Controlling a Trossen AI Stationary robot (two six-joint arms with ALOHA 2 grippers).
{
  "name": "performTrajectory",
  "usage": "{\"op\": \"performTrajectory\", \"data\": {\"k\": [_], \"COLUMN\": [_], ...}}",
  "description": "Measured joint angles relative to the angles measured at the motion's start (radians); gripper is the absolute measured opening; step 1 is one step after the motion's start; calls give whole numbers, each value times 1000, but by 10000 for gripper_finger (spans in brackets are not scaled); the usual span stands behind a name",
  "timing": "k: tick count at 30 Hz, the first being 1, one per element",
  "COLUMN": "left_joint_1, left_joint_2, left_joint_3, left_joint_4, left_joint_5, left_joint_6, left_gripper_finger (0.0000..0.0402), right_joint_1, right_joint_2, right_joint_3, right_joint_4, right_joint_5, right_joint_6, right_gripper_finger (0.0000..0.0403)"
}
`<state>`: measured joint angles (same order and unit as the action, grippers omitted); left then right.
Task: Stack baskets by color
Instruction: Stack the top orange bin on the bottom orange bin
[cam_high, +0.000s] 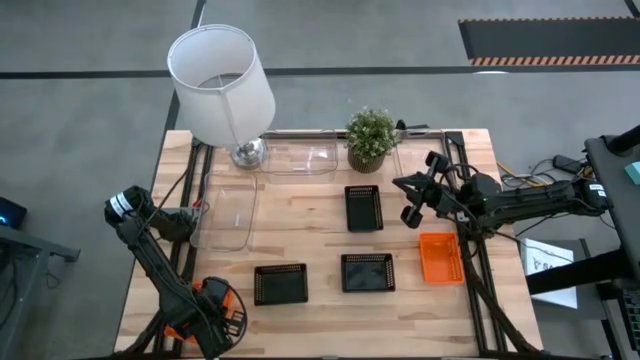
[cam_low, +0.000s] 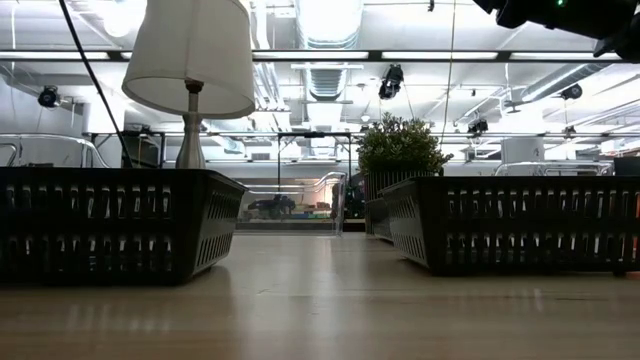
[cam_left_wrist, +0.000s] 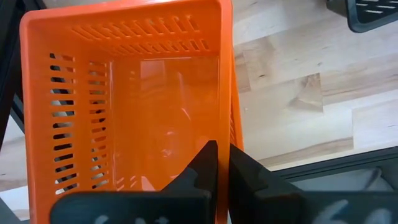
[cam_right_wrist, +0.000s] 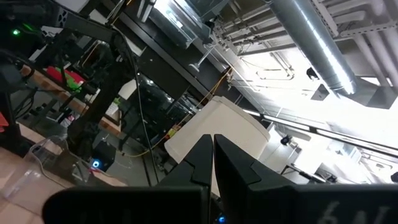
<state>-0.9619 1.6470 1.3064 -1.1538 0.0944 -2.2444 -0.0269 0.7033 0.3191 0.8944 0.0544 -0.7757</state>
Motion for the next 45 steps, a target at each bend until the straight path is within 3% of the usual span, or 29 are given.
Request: {"op": "performTrajectory", "data": {"k": [14,27,34,37,42,45], "left_joint_1": [0,0,8,7,7,5], "left_joint_2": [0,0,-4,-9,-13,-14], "left_joint_3": [1,2,29,41,69,68], "left_joint_4": [32,47,55,55,73,87], "left_joint_5": [-59,-129,-159,-144,-18,-15], "left_joint_6": [0,-1,-1,-1,0,5], "left_gripper_finger": [8,124,156,158,153,149], "right_joint_1": [0,0,0,0,0,0], "right_joint_2": [0,0,0,0,0,0], "right_joint_3": [1,1,1,1,1,1], "right_joint_4": [-1,-6,-8,-8,-15,-26], "right_joint_5": [0,0,0,0,0,0], "right_joint_6": [9,19,21,24,24,24], "right_gripper_finger": [9,9,9,9,9,9]}}
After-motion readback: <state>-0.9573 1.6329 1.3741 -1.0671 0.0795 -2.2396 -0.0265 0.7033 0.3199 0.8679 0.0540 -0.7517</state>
